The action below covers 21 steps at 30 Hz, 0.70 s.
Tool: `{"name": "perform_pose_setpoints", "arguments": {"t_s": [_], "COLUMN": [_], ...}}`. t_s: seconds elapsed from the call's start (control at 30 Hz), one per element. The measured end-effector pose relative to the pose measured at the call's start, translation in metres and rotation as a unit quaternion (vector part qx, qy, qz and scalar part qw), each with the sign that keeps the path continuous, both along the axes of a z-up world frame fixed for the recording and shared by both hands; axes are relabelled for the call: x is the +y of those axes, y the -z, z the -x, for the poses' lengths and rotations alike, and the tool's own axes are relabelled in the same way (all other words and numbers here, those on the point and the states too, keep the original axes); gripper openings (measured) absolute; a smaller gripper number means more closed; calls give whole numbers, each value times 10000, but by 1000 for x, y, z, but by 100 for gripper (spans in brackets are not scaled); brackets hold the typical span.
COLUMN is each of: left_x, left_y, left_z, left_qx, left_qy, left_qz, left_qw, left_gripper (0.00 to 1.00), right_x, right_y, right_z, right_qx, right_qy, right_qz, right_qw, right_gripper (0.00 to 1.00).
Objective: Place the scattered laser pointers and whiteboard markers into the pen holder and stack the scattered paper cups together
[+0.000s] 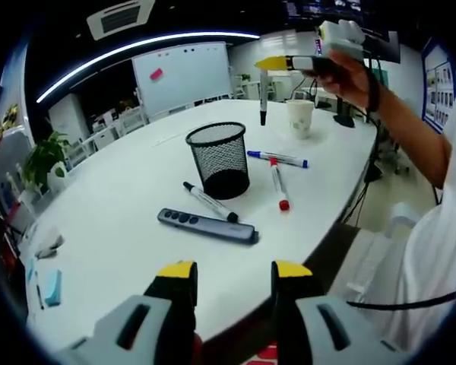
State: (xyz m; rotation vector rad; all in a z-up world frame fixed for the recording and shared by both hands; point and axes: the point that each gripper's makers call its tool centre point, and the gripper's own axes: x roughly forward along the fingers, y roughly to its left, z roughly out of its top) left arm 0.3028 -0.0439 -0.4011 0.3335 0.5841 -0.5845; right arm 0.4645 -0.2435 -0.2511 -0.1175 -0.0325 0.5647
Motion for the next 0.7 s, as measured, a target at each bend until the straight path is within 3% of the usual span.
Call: {"name": "perform_pose_setpoints", "arguments": {"t_s": [0.37,0.53,0.7], "left_x": [-7,-7,-11], "left_y": [5,6,6], "left_z": [5,6,6], "left_qx": [27,-53,-30], "left_qy": [206,291,280], "left_qz": [-123,-366,-272], "left_qw": [9997,9989,9992], "left_gripper": [39,39,39], "right_x": [7,12,18], "right_y": [-8,-12,-17], "right_z": [-2,-3,-2], "right_qx": [-87,-129,-191], "right_qy": [-87,-146,-212], "right_qz": [85,120,154], "right_qw": [9999,9997,9995], "right_gripper": [9,9,9]}}
